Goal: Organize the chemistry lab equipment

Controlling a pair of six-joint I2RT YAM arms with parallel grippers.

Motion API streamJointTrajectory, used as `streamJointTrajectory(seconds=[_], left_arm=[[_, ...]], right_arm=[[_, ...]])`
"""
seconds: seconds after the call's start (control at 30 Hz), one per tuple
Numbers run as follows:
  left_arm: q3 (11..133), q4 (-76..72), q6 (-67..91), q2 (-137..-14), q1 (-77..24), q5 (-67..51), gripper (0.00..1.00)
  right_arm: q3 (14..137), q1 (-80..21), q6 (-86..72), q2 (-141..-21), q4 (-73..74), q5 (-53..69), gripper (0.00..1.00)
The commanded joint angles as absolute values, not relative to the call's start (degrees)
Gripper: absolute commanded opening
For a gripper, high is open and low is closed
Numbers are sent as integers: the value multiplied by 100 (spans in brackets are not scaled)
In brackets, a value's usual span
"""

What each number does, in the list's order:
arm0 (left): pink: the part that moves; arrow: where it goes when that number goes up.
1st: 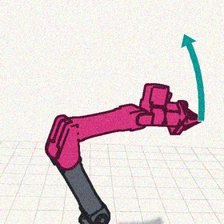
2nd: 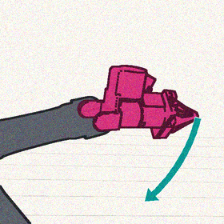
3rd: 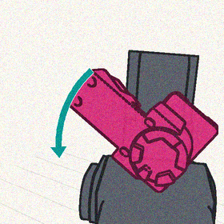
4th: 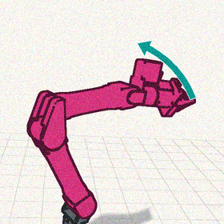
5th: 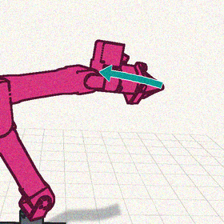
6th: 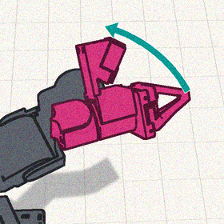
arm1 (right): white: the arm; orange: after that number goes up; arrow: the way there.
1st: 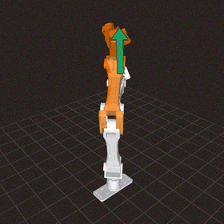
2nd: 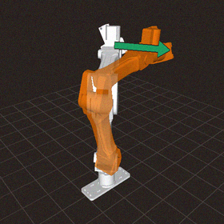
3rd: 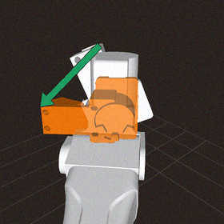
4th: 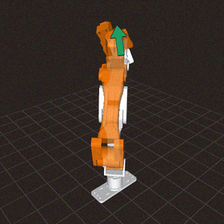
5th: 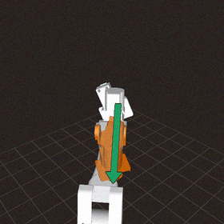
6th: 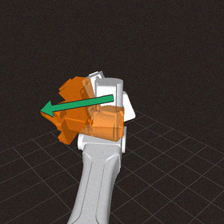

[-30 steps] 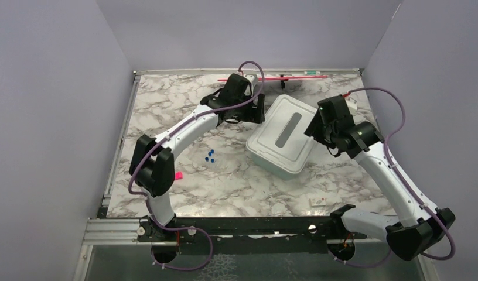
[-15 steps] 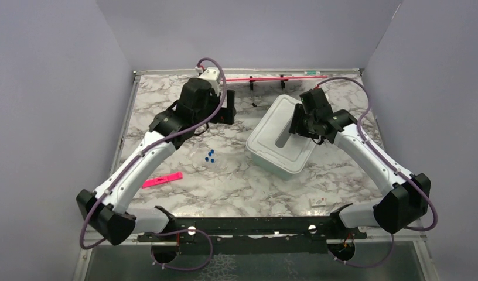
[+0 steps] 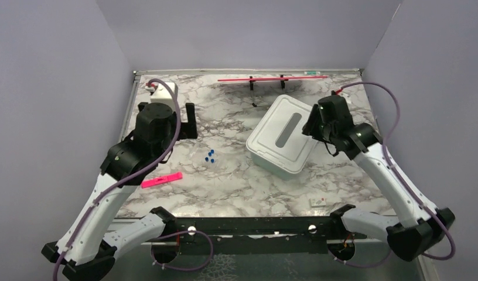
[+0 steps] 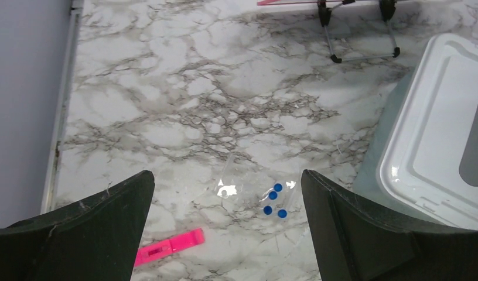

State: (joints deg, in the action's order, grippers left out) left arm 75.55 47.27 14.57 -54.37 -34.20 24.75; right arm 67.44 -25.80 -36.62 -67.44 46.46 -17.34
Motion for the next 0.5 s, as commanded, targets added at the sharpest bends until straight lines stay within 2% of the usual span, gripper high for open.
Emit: streamJointTrajectory(seconds=[0.0,0.17,0.33,0.47], left_arm=[[7993,5348,1705,-4904,-3393,3599,99],[8385,5661,1706,-4478,-3393,4044,99],[8726,5909,1683,-4225,-3393,4156,99],[8757,5899,1670,-3951,-3393,4173,99]], right_arm=[[7061,-2566,-3671,-5566,5379,-3029,61],[7316,-2567,-3229,-4504,5832,-3695,70],[7779,-2571,-3317,-4013,6384,-3959,78],[7875,-2567,-3222,-3774,6328,-3911,93]])
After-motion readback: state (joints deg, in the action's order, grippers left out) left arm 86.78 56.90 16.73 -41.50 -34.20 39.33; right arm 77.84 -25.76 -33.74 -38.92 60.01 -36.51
